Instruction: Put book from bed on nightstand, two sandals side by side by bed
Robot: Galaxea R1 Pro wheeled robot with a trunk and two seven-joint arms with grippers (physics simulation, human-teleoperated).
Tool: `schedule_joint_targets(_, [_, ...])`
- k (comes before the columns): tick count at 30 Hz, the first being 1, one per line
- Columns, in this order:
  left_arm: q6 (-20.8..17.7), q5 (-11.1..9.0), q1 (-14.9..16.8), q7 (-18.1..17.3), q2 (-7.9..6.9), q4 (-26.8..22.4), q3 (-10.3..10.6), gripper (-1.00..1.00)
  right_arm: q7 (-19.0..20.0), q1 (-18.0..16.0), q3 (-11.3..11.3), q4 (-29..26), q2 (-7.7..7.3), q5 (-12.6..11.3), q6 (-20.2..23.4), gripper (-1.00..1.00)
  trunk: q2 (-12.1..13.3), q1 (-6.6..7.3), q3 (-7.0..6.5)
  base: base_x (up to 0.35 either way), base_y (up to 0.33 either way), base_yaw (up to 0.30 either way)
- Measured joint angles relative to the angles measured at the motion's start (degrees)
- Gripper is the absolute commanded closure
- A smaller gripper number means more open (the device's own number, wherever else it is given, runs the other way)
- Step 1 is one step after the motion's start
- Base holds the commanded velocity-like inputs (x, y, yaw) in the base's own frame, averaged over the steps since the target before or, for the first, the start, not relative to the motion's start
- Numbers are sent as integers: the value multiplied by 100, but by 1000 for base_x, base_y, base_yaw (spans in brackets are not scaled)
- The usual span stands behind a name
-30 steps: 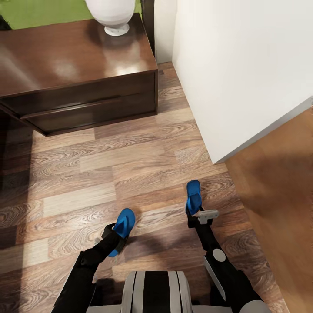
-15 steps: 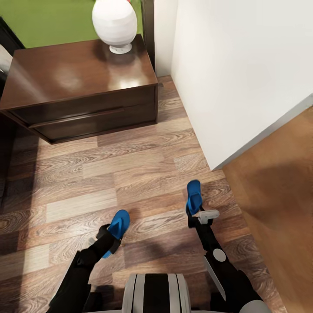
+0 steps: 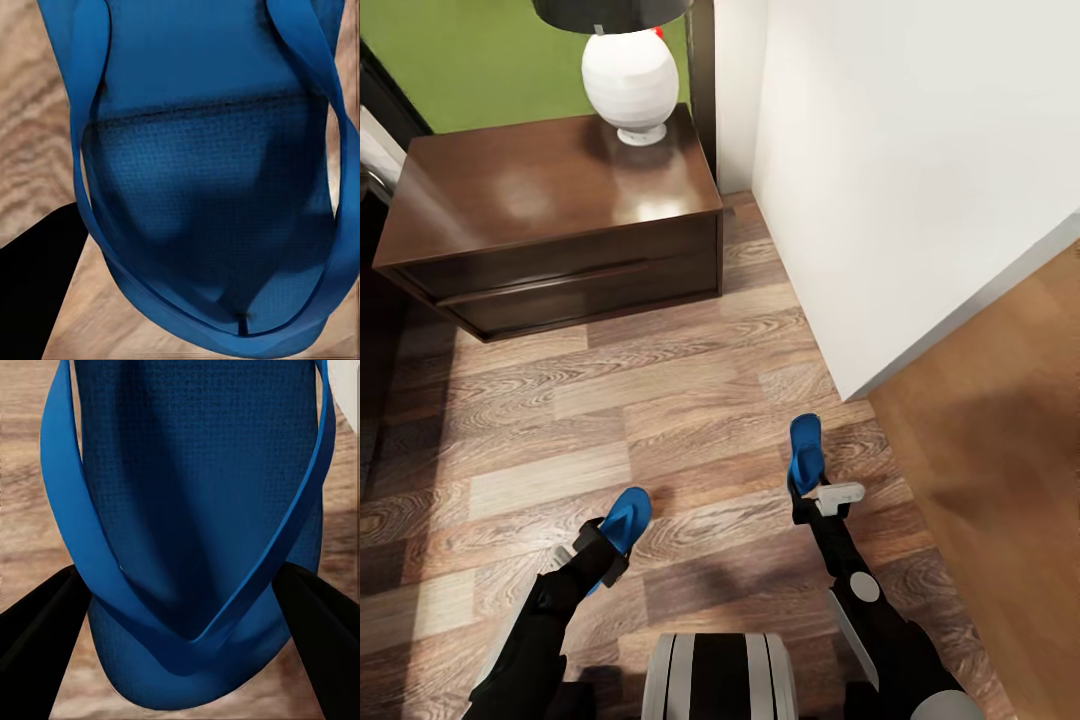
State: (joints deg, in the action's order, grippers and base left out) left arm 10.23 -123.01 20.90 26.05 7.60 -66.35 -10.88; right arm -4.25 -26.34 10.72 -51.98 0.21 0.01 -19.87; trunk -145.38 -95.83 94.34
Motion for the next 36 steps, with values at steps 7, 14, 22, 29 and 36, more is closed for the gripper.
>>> schedule_joint_targets(7, [1, 26, 0, 2, 0, -1, 0, 100, 0, 0, 0, 0, 0, 1, 0, 100, 9, 18, -155, 0, 0, 0])
schedule_joint_targets(14, [1, 29, 1, 16, -8, 3, -2, 100, 0, 0, 14, 0, -3, 22, -3, 100, 19, 36, -310, 0, 0, 0])
schedule_joint_targets(22, [1, 28, 0, 18, -9, 5, 0, 100, 0, 0, 18, 0, 0, 47, -4, 100, 29, 57, -488, 0, 0, 0])
schedule_joint_targets(29, [-2, 29, -1, 18, -9, 7, -7, 100, 1, 1, 19, 1, 4, 54, -4, 100, 31, 59, -510, 0, 0, 0])
schedule_joint_targets(36, [-1, 30, -1, 21, -9, 7, -9, 100, 0, 1, 18, -7, -3, 54, -8, 100, 31, 59, -510, 0, 0, 0])
